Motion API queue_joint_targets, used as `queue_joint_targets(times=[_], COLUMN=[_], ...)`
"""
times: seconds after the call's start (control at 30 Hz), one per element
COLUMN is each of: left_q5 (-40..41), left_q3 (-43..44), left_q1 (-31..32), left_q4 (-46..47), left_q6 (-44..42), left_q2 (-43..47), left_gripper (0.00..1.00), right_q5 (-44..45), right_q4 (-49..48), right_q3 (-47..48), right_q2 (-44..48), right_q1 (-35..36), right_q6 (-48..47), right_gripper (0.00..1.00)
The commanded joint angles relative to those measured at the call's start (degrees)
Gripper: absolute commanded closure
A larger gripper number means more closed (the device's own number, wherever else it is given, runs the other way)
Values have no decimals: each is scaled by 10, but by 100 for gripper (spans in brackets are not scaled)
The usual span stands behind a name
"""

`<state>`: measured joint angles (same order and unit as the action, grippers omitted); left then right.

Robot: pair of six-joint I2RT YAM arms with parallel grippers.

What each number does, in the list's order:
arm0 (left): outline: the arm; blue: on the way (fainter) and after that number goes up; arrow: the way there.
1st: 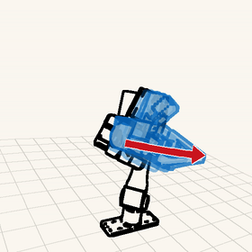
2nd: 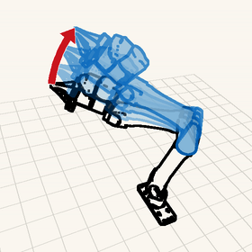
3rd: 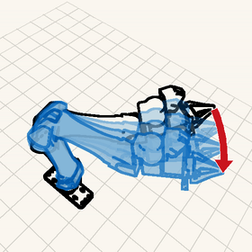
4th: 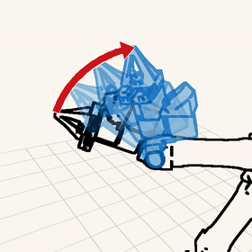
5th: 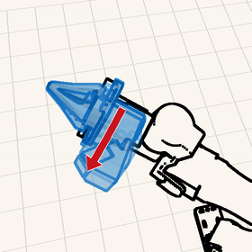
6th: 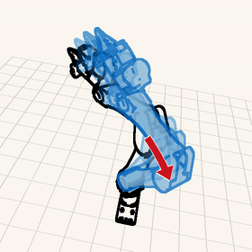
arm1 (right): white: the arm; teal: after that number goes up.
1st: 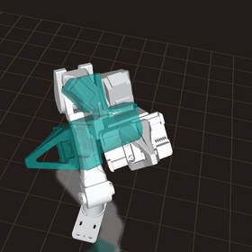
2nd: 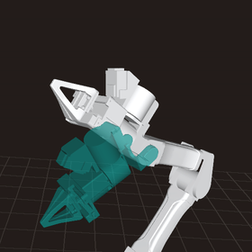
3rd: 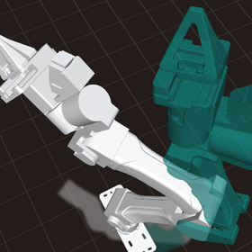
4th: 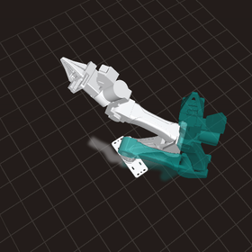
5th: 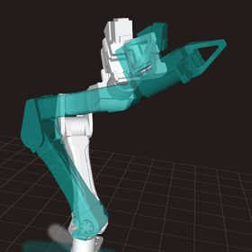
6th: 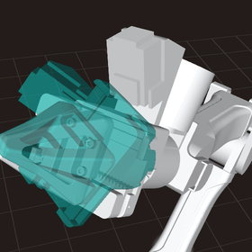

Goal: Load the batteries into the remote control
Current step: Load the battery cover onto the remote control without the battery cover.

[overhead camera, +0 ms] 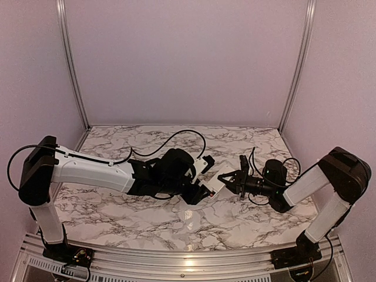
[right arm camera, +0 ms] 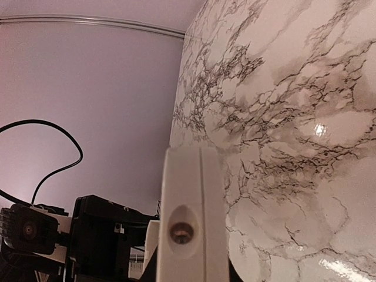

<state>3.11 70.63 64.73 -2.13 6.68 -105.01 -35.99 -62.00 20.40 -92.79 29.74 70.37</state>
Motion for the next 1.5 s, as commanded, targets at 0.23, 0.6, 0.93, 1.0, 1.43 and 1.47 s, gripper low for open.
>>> queue_joint_targets(times=[0.23, 0.6, 0.93, 1.0, 1.43, 1.47], left_q5=[39, 22, 38, 31, -12, -25], left_q3=[56, 24, 44, 44, 4, 3], left_q1=[3, -12, -30, -31, -41, -40], left_q4=[-57, -70, -111, -111, -57, -51], left_q6=[8, 25, 22, 20, 41, 41], left_q2=[-55, -36, -43, -48, 15, 25], left_gripper=[47, 50, 52, 52, 50, 50], right_q5=[0, 0, 0, 0, 14, 15], right_q4=[-29, -21, -21, -21, -19, -24], right_q3=[12, 13, 9, 9, 5, 3], right_q2=[23, 28, 33, 34, 17, 15], right_q1=[8, 8, 8, 7, 7, 7], right_q6=[18, 13, 11, 11, 2, 4], right_gripper=[100, 100, 100, 100, 100, 100])
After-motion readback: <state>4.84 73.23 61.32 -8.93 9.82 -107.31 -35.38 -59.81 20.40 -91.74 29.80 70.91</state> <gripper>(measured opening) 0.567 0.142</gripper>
